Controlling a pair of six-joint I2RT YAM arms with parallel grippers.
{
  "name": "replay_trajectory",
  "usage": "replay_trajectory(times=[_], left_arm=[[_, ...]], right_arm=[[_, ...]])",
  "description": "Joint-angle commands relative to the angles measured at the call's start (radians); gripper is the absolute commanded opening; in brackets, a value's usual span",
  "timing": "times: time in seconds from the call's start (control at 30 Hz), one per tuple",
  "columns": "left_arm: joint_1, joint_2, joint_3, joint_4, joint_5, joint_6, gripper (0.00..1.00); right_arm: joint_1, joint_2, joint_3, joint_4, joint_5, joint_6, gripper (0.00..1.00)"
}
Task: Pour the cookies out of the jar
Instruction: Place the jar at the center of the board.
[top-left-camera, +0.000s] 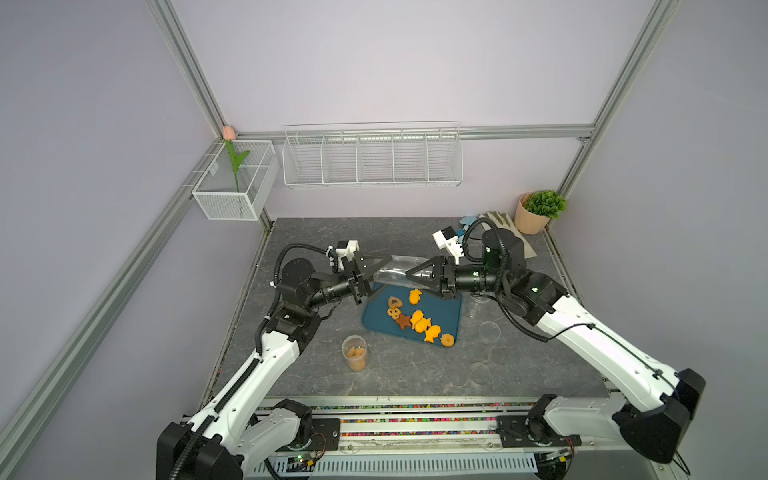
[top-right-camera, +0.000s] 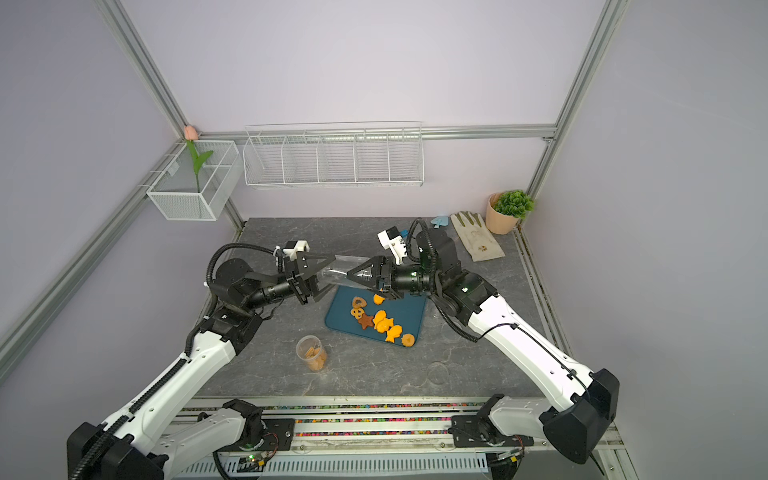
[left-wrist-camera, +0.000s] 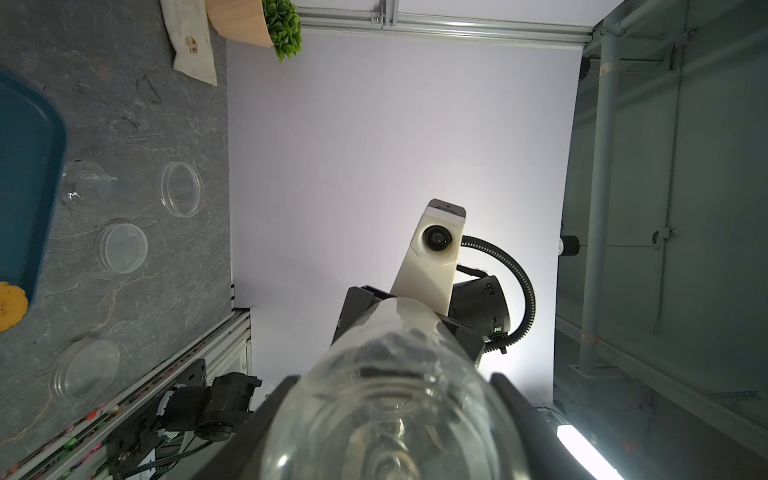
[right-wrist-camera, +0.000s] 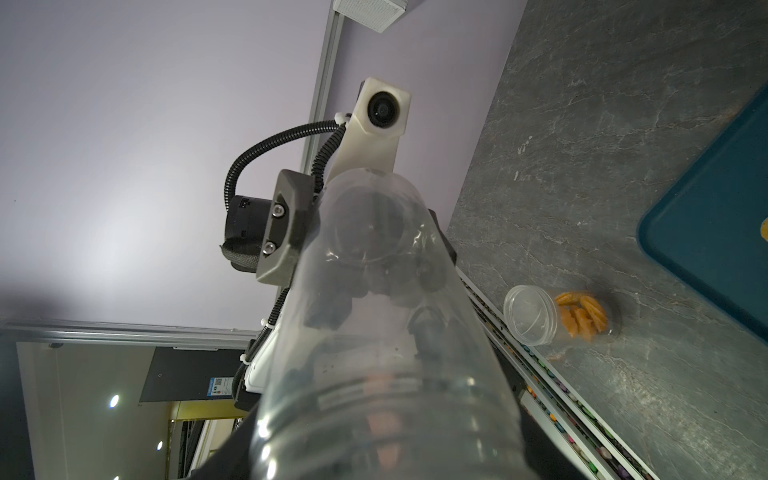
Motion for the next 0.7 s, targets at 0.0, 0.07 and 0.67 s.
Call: replay_trajectory(times=[0.0,0.07,0.67], left_arm=[[-0.002,-0.013,0.014,0.009,0.022,-0.019,0.69],[-0.003,-0.013,0.013,0.005,0.024,-0.019,0.74],[0.158,-0.098,0.194,-0.699,0.052,0.446,1.0]], right_arm=[[0.003,-0.016,-0.011,0.054,-0.002,0.041,0.63],[0.004,-0.017,-0.01,0.049,-0.002,0.036,0.63],[-0.128,-0.145,0.006,-0.454,0.041,-0.208,0.63]])
